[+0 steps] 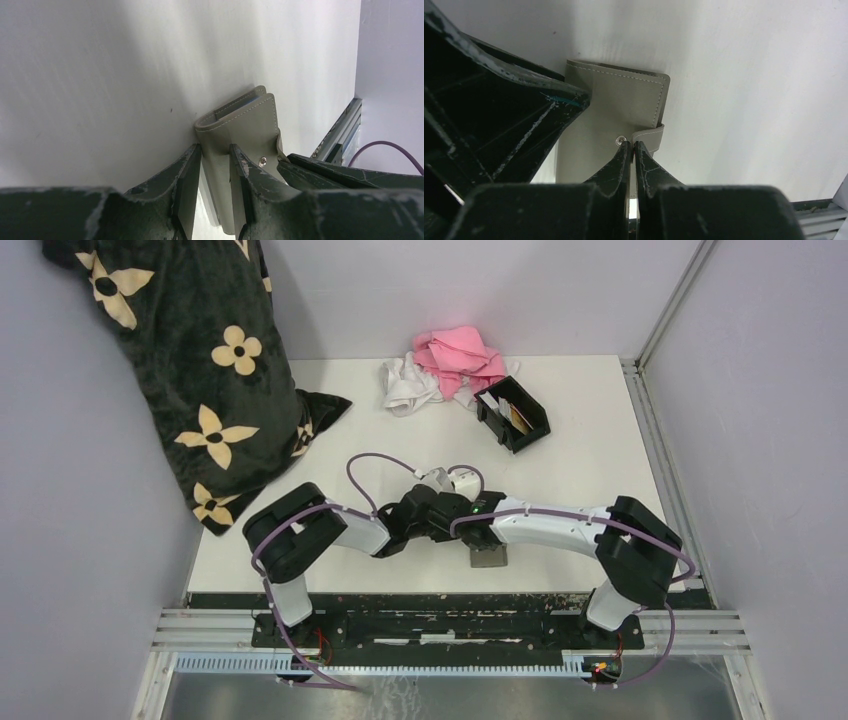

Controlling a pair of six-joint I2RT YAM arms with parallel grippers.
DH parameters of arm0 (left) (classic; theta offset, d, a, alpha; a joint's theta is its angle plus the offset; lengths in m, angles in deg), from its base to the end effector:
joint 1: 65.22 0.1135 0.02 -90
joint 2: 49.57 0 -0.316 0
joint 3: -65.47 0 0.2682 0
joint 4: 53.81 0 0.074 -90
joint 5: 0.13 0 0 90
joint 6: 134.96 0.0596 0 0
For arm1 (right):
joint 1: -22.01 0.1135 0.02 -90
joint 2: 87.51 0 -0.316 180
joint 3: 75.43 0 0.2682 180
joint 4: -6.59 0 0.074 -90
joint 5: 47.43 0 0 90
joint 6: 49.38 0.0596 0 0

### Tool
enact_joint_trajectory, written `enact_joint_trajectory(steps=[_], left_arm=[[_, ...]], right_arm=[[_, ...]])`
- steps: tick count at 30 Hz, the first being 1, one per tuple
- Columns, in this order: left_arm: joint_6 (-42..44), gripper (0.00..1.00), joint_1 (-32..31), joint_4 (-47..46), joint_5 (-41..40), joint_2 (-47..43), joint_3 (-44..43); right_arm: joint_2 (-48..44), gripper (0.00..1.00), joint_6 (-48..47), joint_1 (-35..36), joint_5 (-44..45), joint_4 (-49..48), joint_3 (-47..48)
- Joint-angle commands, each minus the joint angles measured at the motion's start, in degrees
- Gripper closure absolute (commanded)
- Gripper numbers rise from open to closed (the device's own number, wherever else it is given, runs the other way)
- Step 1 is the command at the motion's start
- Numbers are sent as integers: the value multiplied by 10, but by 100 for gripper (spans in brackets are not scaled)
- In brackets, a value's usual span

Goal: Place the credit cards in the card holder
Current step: Close the card holder at the center of the board.

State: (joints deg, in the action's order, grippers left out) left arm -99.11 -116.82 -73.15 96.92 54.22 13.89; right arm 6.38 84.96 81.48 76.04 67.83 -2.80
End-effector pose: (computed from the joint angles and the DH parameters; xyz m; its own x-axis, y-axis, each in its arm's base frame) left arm 0.2250 -0.2957 0.1362 -0.8798 -0.1851 -0.4379 0.2198 0.6585 -0.7198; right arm 0.1845 0.2482 0.2089 -0.8368 -0.2713 -0.4755 -0.1357 0.9443 -0.2998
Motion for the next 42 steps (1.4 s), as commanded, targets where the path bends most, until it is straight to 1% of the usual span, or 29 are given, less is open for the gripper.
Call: enact_joint_trajectory(steps=[1, 11, 17, 26, 30, 34, 42], left_arm=[[8, 61, -28, 54, -14, -23, 34], [9, 55, -41, 51, -18, -72, 65], [4, 54, -49, 50, -22, -106, 88], [-18, 54, -82, 45, -40, -162, 128], [-25, 53, -103, 60, -65, -184, 132], [-31, 52, -109, 64, -78, -177, 130], [-49, 52, -110, 55, -111, -126, 118]], right_arm=[[41, 92, 10, 4, 1, -26, 10], [60, 92, 10, 3, -11, -42, 6], [61, 92, 10, 3, -14, -47, 0], [63, 92, 10, 4, -14, -51, -4], [63, 93, 9, 3, -16, -50, -4], [56, 93, 9, 4, -15, -50, -4], [34, 93, 7, 10, -7, -39, 9]])
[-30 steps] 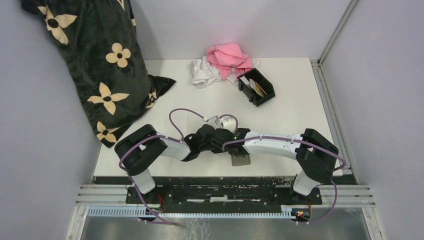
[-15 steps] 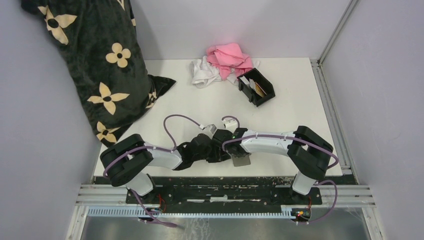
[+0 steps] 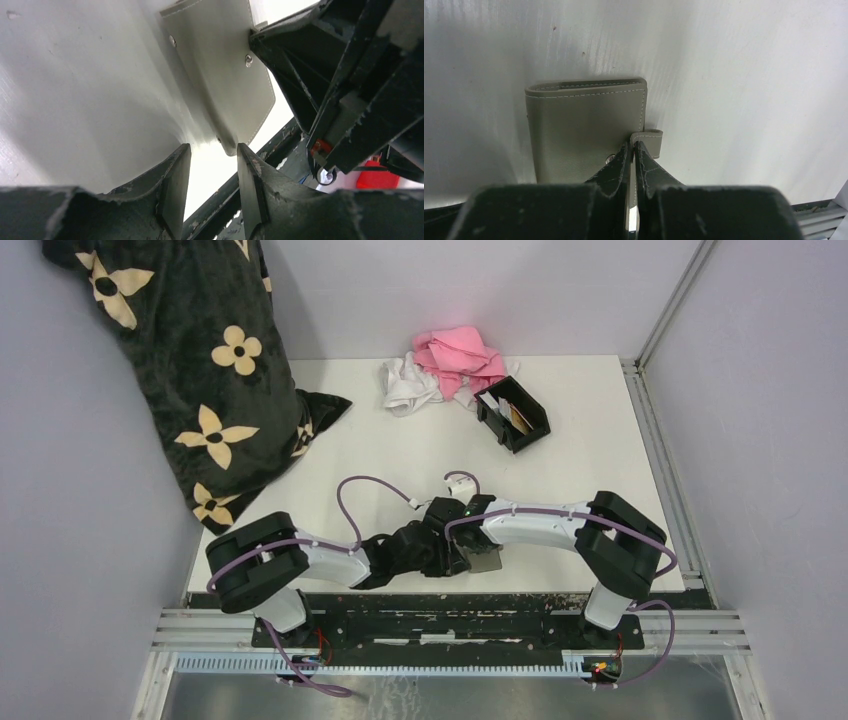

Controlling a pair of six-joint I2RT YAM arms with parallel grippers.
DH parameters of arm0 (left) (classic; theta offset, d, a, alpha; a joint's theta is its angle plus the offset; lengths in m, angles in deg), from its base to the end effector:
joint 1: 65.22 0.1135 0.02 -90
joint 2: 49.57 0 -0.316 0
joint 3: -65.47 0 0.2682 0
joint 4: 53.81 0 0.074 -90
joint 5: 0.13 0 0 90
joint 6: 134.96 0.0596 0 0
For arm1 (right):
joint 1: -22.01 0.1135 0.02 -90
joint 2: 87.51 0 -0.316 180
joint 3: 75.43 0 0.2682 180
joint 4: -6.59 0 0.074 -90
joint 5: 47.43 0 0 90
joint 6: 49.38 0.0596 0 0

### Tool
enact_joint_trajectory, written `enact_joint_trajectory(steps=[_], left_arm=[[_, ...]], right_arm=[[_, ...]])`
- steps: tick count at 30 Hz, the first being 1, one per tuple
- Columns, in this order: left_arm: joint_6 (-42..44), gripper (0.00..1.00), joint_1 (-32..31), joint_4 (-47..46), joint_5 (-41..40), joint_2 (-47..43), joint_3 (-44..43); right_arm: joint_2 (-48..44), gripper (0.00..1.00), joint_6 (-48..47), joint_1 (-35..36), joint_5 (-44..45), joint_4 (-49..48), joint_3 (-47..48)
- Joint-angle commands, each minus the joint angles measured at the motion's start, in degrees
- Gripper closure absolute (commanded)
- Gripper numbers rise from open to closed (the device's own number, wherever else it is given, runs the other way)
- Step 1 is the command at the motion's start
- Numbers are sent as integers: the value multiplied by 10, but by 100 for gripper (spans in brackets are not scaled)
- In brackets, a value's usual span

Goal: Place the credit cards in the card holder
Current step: Close the card holder at the center of the board.

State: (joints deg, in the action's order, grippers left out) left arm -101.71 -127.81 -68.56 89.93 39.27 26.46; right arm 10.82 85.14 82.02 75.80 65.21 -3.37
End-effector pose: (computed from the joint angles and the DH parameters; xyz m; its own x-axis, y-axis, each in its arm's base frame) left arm 0.1362 -0.2627 0.1477 -0.8878 -0.1046 -0.4482 0.2657 0.6787 -0.6847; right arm 0.1869 0.2585 0.1841 -0.8458 -0.2923 -0.4462 -0.1501 0.9331 -0.3267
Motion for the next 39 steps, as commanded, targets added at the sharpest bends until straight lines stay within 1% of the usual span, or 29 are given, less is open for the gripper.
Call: enact_joint_trajectory(steps=[1, 8, 11, 14, 20, 23, 39], left_arm=[[-25, 52, 0, 9, -47, 25, -8], [-36, 53, -1, 3, -75, 26, -7], [-56, 54, -1, -20, -74, 36, 7], [-82, 55, 0, -65, -68, 49, 31], [-139, 58, -4, -197, -60, 73, 90], [-151, 59, -8, -225, -59, 88, 100], [-150, 60, -19, -233, -59, 103, 91]], right_arm=[[-14, 93, 4, 5, -3, -9, 18], [-30, 93, 8, 14, 10, 7, 30], [-32, 93, 11, 17, 13, 11, 30], [-35, 93, 17, 20, 19, 16, 29], [-50, 93, 27, 23, 28, 23, 23], [-52, 93, 28, 25, 29, 27, 28], [-27, 93, 34, 41, 26, 36, 44]])
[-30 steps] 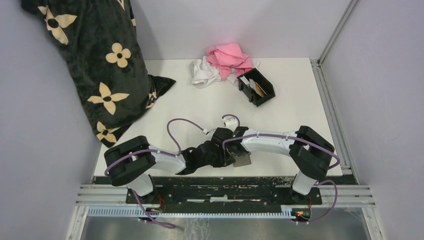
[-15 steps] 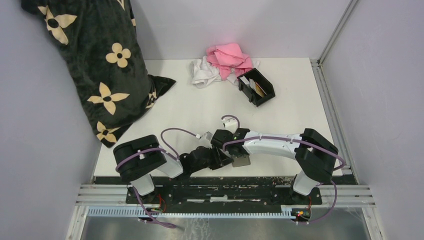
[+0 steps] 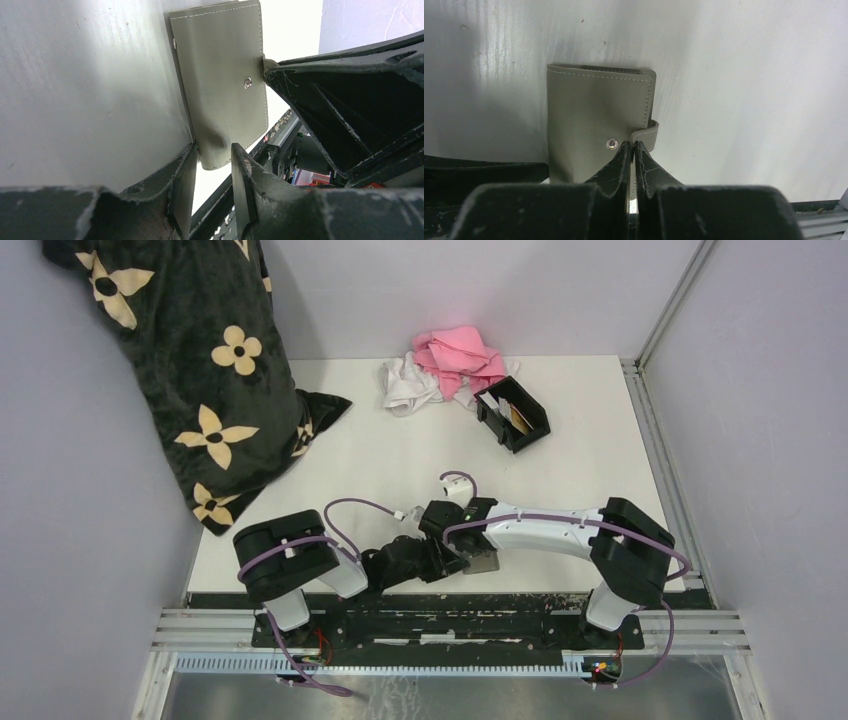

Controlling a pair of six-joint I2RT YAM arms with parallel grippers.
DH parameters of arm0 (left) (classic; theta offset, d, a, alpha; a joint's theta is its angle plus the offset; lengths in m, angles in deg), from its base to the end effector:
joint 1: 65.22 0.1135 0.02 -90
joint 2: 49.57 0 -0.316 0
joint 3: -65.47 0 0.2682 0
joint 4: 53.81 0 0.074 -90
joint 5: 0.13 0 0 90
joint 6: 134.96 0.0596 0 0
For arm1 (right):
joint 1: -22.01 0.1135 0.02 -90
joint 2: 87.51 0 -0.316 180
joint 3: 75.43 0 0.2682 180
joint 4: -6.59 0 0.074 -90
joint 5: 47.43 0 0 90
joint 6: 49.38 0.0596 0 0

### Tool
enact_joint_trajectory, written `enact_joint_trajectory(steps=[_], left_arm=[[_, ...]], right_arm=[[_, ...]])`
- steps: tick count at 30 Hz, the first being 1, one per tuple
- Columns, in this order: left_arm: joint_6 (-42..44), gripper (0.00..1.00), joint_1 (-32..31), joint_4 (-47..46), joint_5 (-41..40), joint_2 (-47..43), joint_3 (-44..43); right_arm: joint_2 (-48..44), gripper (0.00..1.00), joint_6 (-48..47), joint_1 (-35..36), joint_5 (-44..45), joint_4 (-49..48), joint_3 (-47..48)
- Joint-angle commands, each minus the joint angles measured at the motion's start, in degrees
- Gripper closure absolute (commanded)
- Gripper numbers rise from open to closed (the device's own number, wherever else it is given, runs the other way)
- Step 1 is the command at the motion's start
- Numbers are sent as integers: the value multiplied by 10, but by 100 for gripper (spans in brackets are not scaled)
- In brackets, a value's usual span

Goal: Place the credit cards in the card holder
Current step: Close the card holder at the center of the board.

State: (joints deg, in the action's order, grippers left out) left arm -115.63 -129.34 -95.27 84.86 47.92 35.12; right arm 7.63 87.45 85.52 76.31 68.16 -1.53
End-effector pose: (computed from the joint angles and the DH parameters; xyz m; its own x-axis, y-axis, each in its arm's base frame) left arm 0.1293 -0.2547 0.1219 -0.8759 -0.3481 -0.3340 0.1068 0.5353 -0.8379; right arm 0.1696 0.2661 0.2085 -0.8230 -0.2916 -0.4875 -0.1652 0.9440 -0.2857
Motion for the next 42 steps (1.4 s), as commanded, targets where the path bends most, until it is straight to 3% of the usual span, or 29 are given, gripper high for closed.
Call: enact_joint_trajectory(steps=[1, 23, 42], left_arm=[[-10, 60, -4, 35, -9, 17, 3], [-4, 60, -6, 31, 0, 28, -11], [1, 62, -5, 46, -6, 27, -16]], right_arm=[[6, 93, 11, 7, 21, 5, 27], [45, 93, 16, 15, 23, 4, 31], [46, 86, 17, 22, 13, -6, 30]])
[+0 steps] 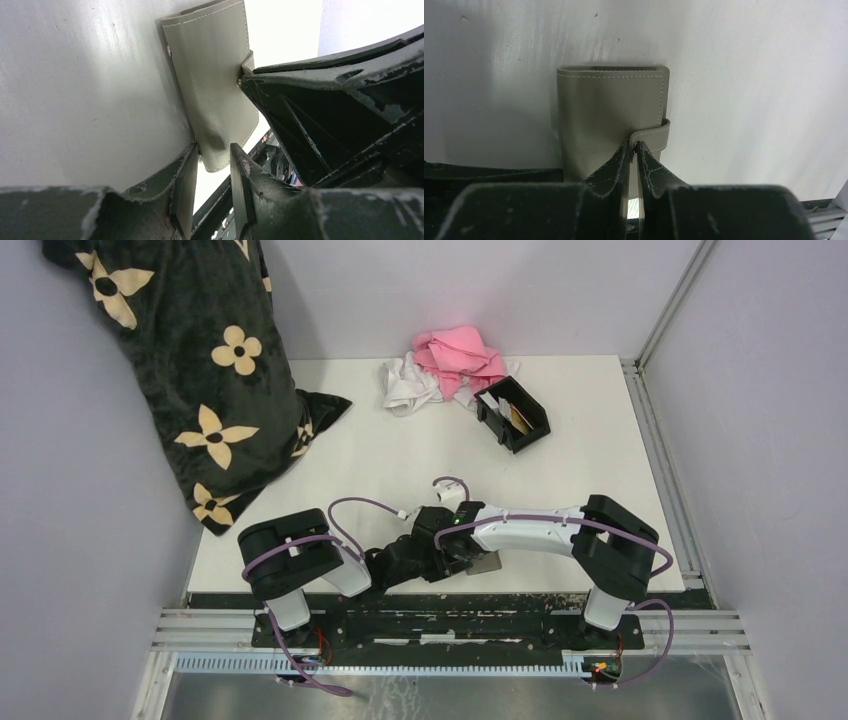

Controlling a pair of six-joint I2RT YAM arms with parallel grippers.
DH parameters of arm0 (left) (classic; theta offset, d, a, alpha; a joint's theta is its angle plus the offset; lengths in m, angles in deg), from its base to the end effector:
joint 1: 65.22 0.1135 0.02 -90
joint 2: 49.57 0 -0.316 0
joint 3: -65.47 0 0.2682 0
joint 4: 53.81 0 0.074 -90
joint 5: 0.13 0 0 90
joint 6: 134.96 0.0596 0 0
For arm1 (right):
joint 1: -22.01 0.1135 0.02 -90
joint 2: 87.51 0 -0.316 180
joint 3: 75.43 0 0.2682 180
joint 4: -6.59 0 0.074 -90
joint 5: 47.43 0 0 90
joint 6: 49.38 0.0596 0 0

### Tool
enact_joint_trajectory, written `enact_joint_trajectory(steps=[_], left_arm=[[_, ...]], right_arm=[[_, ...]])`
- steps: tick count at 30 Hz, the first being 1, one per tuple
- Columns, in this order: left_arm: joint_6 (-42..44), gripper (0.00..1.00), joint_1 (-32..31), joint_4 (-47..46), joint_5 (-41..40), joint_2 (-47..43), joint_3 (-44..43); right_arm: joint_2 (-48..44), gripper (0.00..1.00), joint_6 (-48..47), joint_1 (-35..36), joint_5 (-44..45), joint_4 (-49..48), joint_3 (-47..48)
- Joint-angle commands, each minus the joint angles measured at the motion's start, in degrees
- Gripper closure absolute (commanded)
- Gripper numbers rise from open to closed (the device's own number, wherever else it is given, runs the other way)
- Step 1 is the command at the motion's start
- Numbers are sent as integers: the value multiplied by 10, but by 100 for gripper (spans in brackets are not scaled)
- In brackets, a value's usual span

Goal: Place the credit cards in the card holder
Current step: Close the card holder at the center of the board.

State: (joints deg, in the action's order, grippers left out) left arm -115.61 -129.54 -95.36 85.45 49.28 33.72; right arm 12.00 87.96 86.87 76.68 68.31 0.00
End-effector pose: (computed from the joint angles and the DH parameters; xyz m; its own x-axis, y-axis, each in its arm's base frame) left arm 0.1313 -0.2624 0.1211 -0.8813 -0.3380 -0.3303 0.1114 0.5307 -0.8402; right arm 0.1688 0.2810 0.1927 -0.8255 -0.3258 -0.4609 -0.1845 0.9275 -0.3251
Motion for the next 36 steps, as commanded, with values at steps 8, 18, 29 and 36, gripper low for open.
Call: enact_joint_trajectory(steps=[8, 18, 29, 36], left_arm=[[-1, 63, -4, 42, -12, 17, -2], [-6, 64, -4, 33, -16, 23, 3], [-11, 65, -4, 19, -16, 33, 6], [-14, 65, -4, 9, -17, 35, 13]], right_arm=[[8, 84, 12, 13, 10, -4, 22], [13, 84, 13, 17, 10, -8, 26], [13, 82, 16, 19, 14, -9, 27], [18, 82, 17, 19, 19, -12, 28]])
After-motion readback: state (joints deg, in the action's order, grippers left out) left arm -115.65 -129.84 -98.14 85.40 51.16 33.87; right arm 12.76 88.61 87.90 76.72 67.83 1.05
